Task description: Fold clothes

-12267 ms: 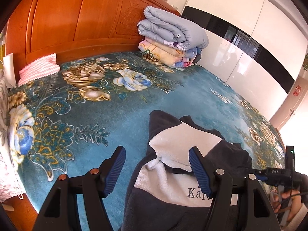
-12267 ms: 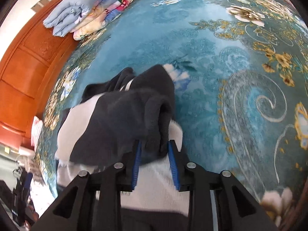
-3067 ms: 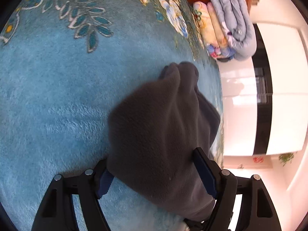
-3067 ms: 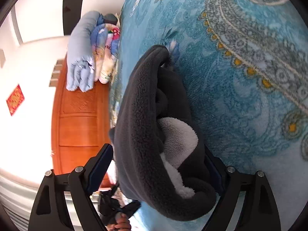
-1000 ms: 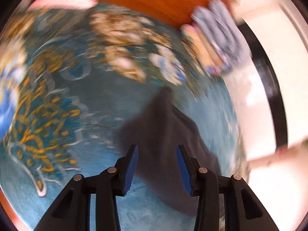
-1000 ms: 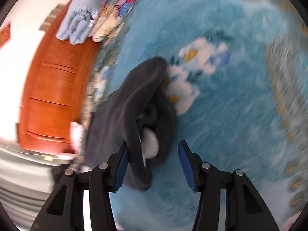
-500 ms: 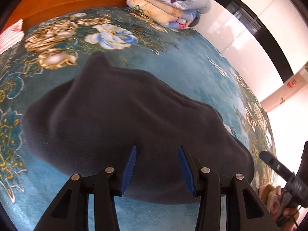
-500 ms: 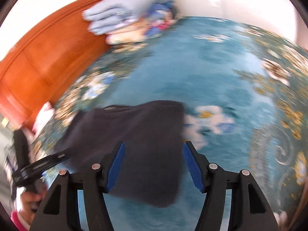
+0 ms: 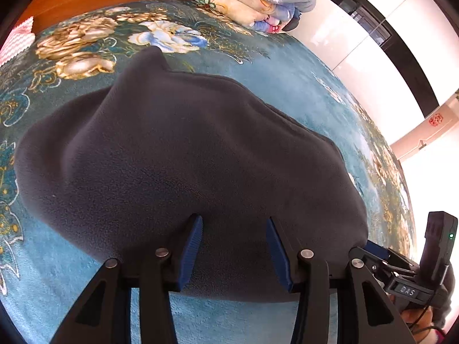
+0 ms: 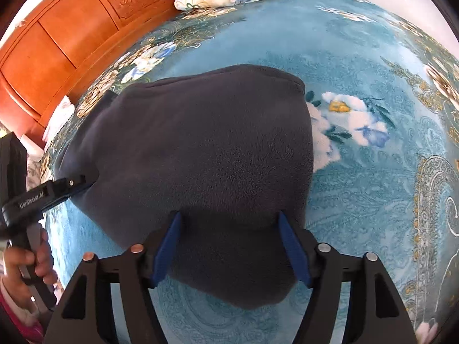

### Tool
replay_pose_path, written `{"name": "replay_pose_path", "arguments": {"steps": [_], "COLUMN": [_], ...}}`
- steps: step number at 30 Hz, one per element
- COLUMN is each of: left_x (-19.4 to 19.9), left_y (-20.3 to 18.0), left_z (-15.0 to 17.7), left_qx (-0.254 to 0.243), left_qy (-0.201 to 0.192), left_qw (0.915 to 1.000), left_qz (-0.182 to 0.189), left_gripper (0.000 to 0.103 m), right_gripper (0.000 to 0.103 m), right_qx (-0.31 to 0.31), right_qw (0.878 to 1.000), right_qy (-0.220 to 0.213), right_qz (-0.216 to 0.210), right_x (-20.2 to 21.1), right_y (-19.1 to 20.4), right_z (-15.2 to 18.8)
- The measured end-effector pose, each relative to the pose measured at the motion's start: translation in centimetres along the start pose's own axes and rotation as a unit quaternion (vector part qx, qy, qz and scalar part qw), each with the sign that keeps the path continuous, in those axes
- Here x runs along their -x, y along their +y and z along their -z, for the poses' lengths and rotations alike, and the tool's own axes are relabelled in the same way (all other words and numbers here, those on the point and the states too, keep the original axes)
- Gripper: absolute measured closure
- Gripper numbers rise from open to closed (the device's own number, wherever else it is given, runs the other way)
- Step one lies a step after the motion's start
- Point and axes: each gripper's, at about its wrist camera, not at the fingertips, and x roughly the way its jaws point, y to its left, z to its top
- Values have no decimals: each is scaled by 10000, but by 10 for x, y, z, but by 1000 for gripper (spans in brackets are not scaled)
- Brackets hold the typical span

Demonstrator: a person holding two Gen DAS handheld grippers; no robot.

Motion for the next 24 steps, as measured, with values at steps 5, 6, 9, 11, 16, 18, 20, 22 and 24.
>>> {"name": "replay_pose_path", "arguments": {"steps": [5, 6, 9, 11, 16, 18, 20, 22, 24], "left_x": [9, 13, 24, 23, 12, 9, 4, 1, -4], "left_y": [-25, -31, -50, -62, -90, -97, -98, -99, -100], "left_z": [13, 19, 38, 49, 62, 64, 67, 70, 74], "left_qx": [-306, -391, -641, -755, -1393, -1584, -1733, -1869, -1988], "left_qy": [-9, -47, -155, -103, -18, -36, -99, -180, -255], "left_qw": [9987, 9983, 9964, 9952, 9835, 9789, 9748, 9710, 9672], "left_qz": [-402, -434, -530, -607, -1159, -1291, -1397, -1479, -1559], "left_gripper": [41, 40, 39, 39, 32, 26, 24, 23, 22], "right_gripper": [14, 14, 14, 14, 14, 14, 14, 14, 14], "right_qx": [247, 264, 213, 145, -254, -380, -419, -408, -337], "right_qw": [9994, 9995, 9985, 9984, 9987, 9981, 9972, 9964, 9960], "right_qy": [22, -127, -508, -554, -336, -293, -259, -296, -411], "right_qz": [220, 148, -11, 23, 282, 388, 558, 681, 723], "right_x": [2, 12, 38, 47, 49, 45, 39, 33, 30], "right_y": [19, 23, 29, 25, -1, -10, -17, -20, -19], "right_z": [5, 7, 19, 31, 70, 84, 95, 101, 104]}}
